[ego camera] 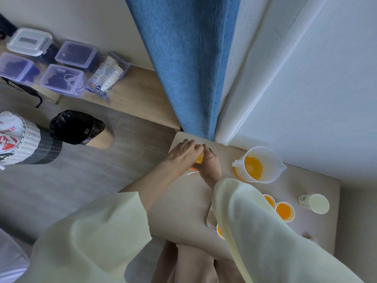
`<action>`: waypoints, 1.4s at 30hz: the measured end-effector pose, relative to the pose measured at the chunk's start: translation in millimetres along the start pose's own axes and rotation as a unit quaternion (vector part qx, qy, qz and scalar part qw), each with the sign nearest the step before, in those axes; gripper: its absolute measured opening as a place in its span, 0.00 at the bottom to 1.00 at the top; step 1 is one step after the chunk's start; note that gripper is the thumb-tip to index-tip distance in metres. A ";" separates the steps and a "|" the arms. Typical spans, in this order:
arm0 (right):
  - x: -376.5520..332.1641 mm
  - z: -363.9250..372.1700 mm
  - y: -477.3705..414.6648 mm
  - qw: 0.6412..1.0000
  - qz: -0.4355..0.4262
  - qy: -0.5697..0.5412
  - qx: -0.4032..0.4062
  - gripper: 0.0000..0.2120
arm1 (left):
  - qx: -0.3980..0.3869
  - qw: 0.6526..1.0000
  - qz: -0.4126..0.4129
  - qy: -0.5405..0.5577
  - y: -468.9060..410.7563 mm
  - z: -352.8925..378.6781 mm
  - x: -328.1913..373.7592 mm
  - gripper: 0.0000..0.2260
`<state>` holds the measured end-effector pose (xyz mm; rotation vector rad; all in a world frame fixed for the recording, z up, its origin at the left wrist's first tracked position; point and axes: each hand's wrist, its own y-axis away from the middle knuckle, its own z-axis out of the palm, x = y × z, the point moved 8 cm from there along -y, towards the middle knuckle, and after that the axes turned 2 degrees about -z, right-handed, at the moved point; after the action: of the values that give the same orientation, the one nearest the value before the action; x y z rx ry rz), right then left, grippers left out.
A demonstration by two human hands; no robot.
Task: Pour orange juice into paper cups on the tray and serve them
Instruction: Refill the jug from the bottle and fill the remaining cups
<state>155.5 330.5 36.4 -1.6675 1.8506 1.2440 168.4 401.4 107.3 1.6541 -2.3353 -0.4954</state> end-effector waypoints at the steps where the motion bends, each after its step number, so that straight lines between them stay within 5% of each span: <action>1: 0.2 1.4 0.1 1.000 0.002 -0.001 0.001 0.28 | 0.002 0.999 0.037 -0.022 0.8 0.0 1.4 0.23; 3: -0.8 1.6 0.3 1.000 0.001 -0.002 0.002 0.28 | -0.007 0.998 0.025 -0.055 -1.0 4.7 -1.1 0.22; 6: -1.6 0.4 0.9 1.000 -0.007 0.001 0.002 0.31 | -0.013 0.988 -0.145 0.041 -0.7 7.8 -15.3 0.16; 8: -1.2 -0.8 1.7 1.000 -0.008 0.002 0.001 0.31 | -0.008 0.980 -0.181 0.084 -2.3 12.7 -14.9 0.16; 16: 0.4 2.6 2.7 1.000 0.007 -0.007 0.011 0.27 | 0.006 0.999 0.022 -0.049 2.6 4.3 -0.8 0.19; 21: 0.3 1.6 2.9 1.000 0.005 0.017 0.003 0.29 | -0.003 0.996 -0.081 0.023 7.2 4.1 -7.5 0.19; 29: -0.2 2.6 2.3 1.000 0.004 -0.010 0.013 0.27 | 0.011 0.998 0.052 -0.029 5.2 1.4 -1.2 0.19; 42: -7.0 -18.8 -30.3 1.000 -0.013 -0.016 0.018 0.33 | 0.050 0.998 0.026 -0.021 -24.8 -17.0 -10.2 0.16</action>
<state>190.6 322.5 40.9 -1.6388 1.8160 1.2118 199.6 401.1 112.8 1.6364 -2.4634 -0.4126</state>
